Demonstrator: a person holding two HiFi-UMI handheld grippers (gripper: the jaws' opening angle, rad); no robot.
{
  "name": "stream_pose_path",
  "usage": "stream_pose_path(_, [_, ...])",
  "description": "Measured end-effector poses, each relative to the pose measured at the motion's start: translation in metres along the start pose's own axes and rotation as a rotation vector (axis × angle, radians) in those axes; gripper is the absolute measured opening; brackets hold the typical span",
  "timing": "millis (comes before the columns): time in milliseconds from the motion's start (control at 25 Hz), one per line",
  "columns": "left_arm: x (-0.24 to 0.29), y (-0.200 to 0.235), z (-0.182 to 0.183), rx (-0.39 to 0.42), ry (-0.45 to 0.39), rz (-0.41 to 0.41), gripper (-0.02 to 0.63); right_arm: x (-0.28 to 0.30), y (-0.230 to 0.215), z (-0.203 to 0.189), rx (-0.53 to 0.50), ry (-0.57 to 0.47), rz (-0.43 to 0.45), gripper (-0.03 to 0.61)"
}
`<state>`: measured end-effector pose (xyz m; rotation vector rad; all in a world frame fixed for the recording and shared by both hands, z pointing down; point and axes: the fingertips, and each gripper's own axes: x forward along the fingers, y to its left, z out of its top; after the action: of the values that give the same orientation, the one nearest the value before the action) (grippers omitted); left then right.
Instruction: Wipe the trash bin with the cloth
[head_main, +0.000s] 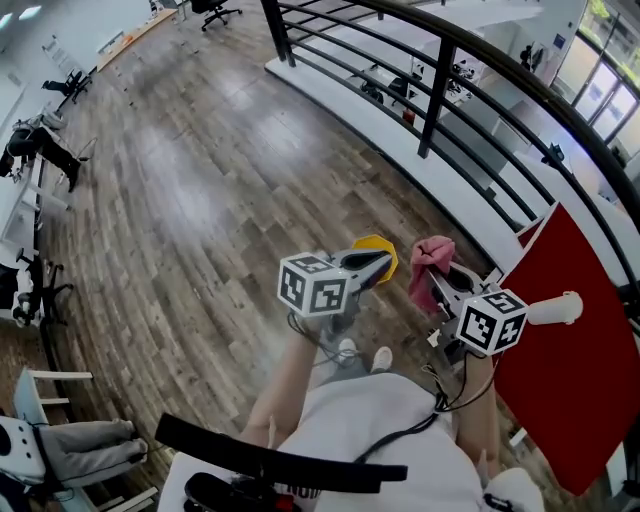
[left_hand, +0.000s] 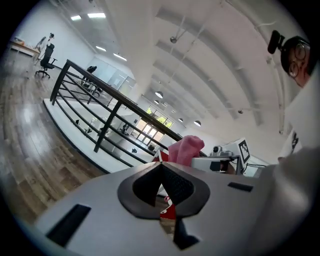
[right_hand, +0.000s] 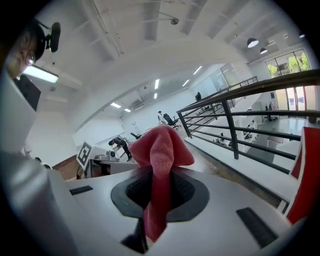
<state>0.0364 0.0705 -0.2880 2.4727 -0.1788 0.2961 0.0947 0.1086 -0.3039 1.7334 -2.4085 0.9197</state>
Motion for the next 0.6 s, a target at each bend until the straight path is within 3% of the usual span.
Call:
stream_pose_path(280, [-0.011,-0.004,0.000,-0.139,-0.033,-0.132,0.003,0.008,0.013,-0.010,0.114,0.058,0.179,0.051])
stream_pose_path(600, [-0.011,0.003,-0.002,-0.145,-0.024,-0.104,0.003,0.014,0.007,-0.015,0.145,0.058,0.186,0.051])
